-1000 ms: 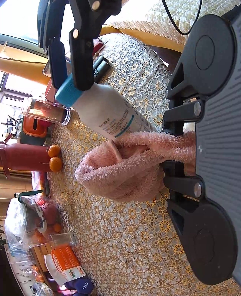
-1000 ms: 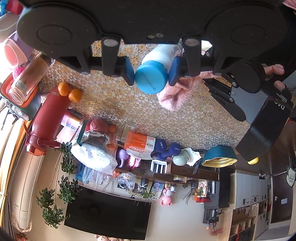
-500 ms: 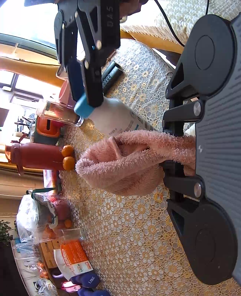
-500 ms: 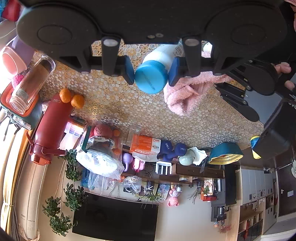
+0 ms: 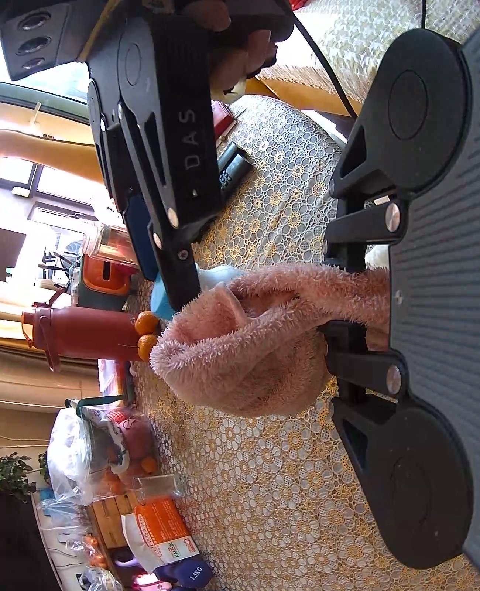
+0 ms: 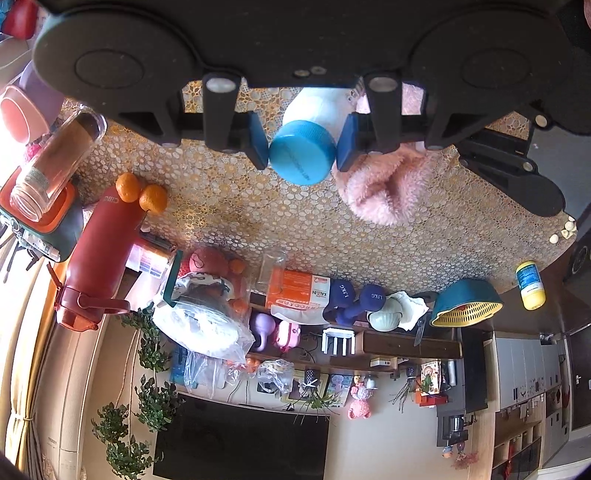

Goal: Organize objects
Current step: 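Slide the bottle up and down against the towel with the right gripper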

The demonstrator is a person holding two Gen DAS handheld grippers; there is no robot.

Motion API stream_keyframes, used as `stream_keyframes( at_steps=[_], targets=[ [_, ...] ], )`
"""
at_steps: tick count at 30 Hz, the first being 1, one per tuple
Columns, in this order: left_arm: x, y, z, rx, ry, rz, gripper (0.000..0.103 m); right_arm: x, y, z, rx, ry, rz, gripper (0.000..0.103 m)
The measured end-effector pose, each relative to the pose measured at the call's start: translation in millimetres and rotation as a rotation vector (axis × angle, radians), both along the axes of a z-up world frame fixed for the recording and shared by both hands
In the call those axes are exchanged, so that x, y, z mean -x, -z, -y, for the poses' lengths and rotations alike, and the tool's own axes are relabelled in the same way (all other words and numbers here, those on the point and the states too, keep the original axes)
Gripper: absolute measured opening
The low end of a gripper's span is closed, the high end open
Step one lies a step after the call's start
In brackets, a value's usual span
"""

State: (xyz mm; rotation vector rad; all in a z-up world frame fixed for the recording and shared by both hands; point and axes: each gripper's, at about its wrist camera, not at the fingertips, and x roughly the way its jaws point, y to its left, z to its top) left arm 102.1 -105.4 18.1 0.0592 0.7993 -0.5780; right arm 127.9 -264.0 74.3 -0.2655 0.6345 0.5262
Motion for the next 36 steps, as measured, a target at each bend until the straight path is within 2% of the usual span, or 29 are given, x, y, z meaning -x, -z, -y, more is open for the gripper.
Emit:
stream_keyframes(
  at_steps=[8,21,31,36],
  targets=[
    [-17,27,-1,-0.030,-0.033,-0.066,0.020,-5,0,4,-0.012,0.015,-0.011,0.040],
    [-36,48,-3,-0.062,-0.034,-0.115,0.020,5,2,13,-0.013,0.002,0.006,0.040],
    [-33,47,-5,-0.059,-0.017,-0.127,0.019,21,4,25,-0.002,-0.017,0.020,0.040],
    [-26,32,-10,-0.057,0.006,-0.099,0.020,31,6,32,-0.005,-0.028,0.030,0.040]
  ],
)
